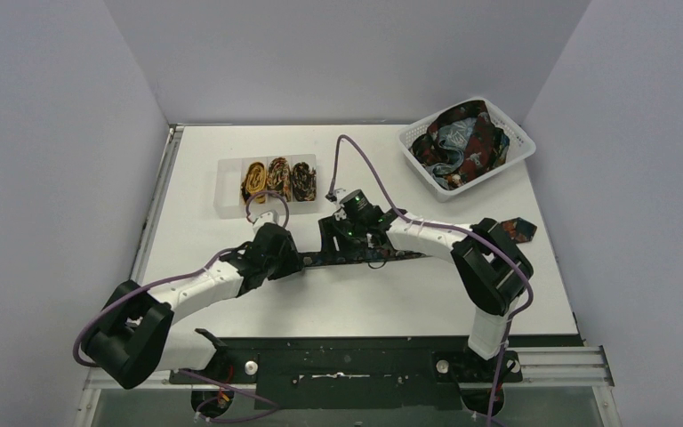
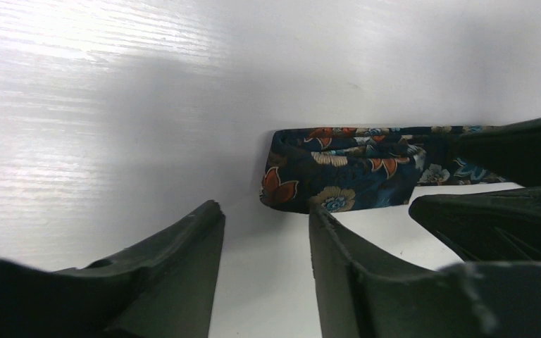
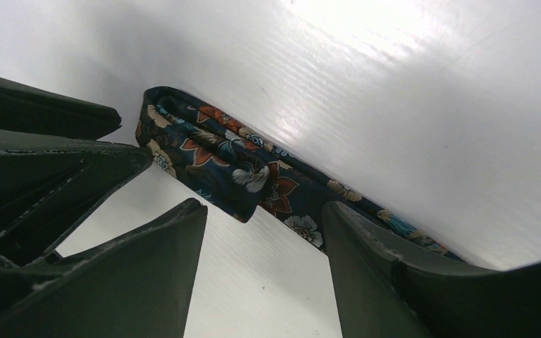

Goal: Roll the ties
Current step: Roll the tie at the center of the board.

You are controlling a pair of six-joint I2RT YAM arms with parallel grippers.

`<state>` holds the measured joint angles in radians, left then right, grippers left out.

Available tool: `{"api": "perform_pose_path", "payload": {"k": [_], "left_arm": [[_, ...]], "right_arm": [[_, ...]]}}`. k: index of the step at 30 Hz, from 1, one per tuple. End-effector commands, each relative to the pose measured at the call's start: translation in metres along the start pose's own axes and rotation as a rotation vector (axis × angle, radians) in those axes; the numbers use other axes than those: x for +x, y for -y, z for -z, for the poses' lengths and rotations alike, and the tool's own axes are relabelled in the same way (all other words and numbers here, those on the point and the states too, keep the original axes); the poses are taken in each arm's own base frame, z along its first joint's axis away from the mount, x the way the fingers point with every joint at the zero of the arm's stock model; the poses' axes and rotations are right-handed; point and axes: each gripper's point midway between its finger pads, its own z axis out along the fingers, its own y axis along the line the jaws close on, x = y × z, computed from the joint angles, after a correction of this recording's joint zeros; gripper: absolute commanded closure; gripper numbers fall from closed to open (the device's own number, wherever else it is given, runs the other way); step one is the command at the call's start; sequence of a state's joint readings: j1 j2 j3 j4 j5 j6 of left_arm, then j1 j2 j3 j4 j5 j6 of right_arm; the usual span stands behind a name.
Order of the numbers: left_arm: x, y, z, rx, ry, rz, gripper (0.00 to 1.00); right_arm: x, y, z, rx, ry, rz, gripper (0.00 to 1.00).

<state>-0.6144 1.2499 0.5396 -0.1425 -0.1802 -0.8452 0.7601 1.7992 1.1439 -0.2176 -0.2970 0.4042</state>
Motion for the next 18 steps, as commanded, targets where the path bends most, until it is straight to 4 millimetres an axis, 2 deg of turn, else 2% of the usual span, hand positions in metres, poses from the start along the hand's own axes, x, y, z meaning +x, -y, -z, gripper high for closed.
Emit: {"api": "perform_pose_path", "payload": {"k": [1, 5, 10, 15, 18], "left_arm": [[-0.033, 0.015, 0.025, 0.056, 0.1, 0.035, 0.48], [-0.033, 0.008, 0.03, 0.064, 0.103, 0.058, 0.46], [-0.024, 0.0, 0.027, 0.07, 0.084, 0.092, 0.46], [-0.019, -0.001, 0.022, 0.096, 0.064, 0.113, 0.44], [-0.019, -0.002, 0.02, 0.111, 0.052, 0.128, 0.44]], "right_arm": [[-0.05, -0.007, 0.024, -0.012, 0.132, 0.049, 0.36], [-0.035, -0.015, 0.016, -0.075, 0.094, -0.078, 0.49], [-0.021, -0.023, 0.007, -0.127, 0.077, -0.179, 0.58], [-0.013, -0.013, -0.004, -0.092, 0.052, -0.206, 0.68], [-0.01, -0.011, -0.007, -0.087, 0.044, -0.203, 0.71]]}}
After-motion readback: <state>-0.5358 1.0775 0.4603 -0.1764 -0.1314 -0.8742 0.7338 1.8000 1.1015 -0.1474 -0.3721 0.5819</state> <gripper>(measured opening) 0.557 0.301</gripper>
